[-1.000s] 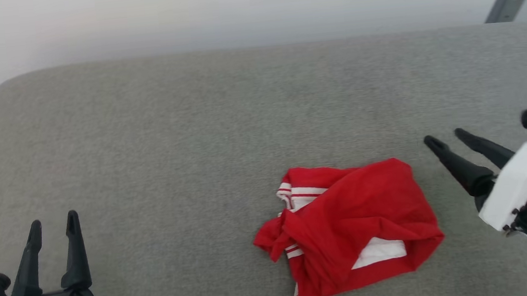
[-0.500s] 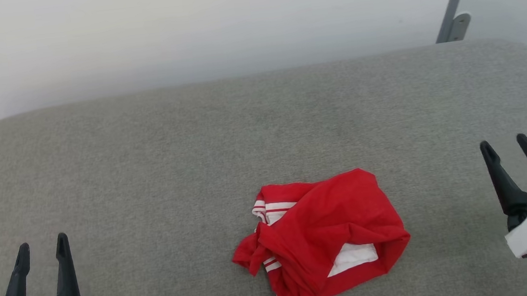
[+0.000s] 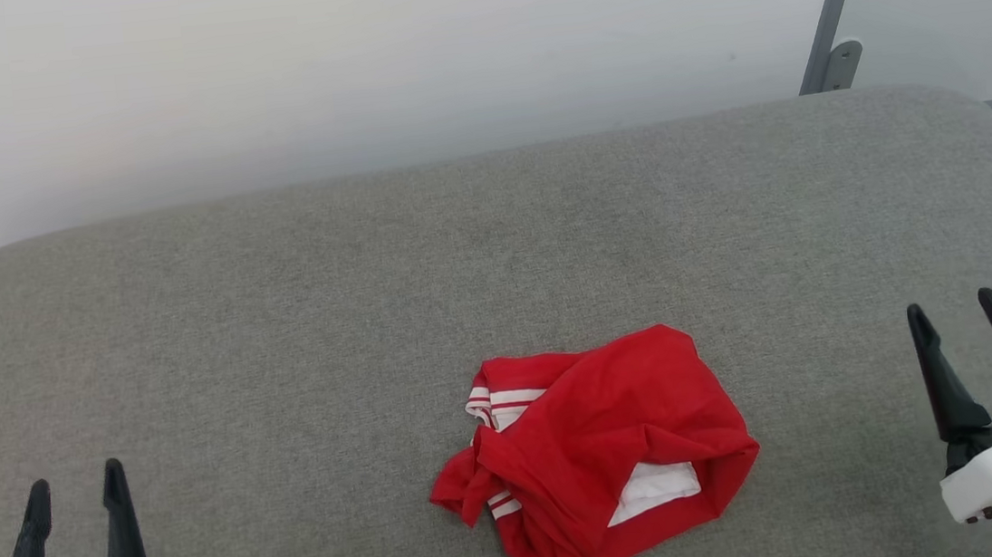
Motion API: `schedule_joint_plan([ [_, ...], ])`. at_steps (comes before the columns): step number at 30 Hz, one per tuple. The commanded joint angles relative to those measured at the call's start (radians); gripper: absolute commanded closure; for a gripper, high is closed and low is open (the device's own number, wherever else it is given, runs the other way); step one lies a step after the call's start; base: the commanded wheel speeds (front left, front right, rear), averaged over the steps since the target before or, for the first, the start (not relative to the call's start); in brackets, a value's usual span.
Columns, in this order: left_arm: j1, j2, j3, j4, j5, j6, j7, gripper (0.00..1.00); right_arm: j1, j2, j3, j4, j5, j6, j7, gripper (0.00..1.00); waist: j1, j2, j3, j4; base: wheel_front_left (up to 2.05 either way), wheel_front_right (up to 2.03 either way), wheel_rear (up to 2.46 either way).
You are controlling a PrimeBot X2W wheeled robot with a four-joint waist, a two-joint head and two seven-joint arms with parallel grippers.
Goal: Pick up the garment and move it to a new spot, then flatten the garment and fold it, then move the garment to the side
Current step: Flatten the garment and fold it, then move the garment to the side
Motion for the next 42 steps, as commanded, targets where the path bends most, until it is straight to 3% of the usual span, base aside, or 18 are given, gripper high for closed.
schedule_joint_plan([
  [1,0.005,-0.005,0.009,0.003,0.022,-0.003,-0.005,0.0,0.008,0.006,0.0,0.007,-0.011,0.0,-0.007,0.0,0.0,0.0,-0.002,0.001,0.0,0.0,0.0],
  [16,-0.005,-0.017,-0.005,0.011,0.015,-0.003,-0.005,0.0,0.063,0.078,-0.067,-0.04,-0.083,0.0,-0.011,0.0,0.0,0.0,-0.015,0.007,0.0,0.0,0.0],
  [27,-0.012,-0.008,-0.021,0.04,-0.007,-0.003,-0.005,0.0,0.08,0.09,-0.082,-0.041,-0.09,0.0,-0.012,0.0,0.0,0.0,-0.015,0.02,0.0,0.0,0.0],
  [34,-0.019,0.0,-0.037,0.058,-0.021,-0.003,-0.005,0.0,0.073,0.065,-0.025,-0.004,-0.042,0.0,-0.012,0.0,0.0,0.0,-0.016,0.065,0.0,0.0,0.0],
  [38,-0.012,0.006,-0.048,0.059,-0.031,-0.003,-0.005,0.0,0.047,0.031,0.044,0.019,0.022,0.0,0.067,0.0,0.0,0.0,-0.014,0.098,0.0,0.0,0.0],
  [42,-0.015,0.005,-0.066,0.065,-0.043,-0.003,-0.005,0.0,0.0,-0.05,0.143,0.008,0.123,0.0,0.246,0.0,0.0,0.0,-0.002,0.141,0.0,0.0,0.0],
])
